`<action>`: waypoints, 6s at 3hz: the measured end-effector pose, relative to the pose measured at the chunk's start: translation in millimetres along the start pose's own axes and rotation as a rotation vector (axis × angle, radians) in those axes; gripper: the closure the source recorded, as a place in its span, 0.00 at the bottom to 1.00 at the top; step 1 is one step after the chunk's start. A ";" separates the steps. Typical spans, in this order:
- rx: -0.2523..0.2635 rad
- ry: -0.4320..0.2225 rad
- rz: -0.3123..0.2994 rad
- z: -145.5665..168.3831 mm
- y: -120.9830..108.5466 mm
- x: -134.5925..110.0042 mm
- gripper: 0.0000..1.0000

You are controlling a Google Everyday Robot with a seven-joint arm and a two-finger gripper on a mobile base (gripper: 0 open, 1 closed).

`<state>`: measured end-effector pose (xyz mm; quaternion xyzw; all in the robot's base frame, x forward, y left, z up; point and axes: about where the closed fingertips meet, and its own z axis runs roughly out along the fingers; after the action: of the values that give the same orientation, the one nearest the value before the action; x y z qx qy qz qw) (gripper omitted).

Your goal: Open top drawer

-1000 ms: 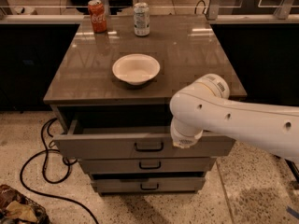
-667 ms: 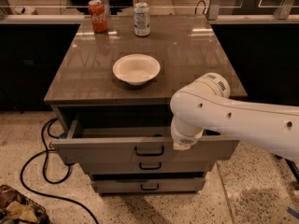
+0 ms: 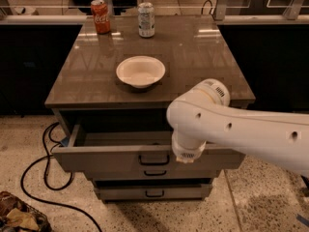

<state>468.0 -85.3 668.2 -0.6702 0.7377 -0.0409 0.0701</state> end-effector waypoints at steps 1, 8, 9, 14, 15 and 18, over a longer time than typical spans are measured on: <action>-0.008 0.005 0.000 -0.9 3.5 -1.4 1.00; 0.001 0.011 -0.001 -8.2 4.5 1.1 0.00; 0.054 0.059 0.003 -30.7 5.8 2.5 0.00; 0.227 0.203 0.010 -98.9 8.7 5.3 0.62; 0.227 0.204 0.009 -98.6 9.0 5.6 0.85; 0.300 0.039 0.119 -45.0 -73.2 59.8 1.00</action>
Offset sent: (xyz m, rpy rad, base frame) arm -0.2192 0.0849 -0.0010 -0.1596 0.3963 0.0713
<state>527.4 -153.5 721.1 -0.6065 0.7629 -0.1593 0.1575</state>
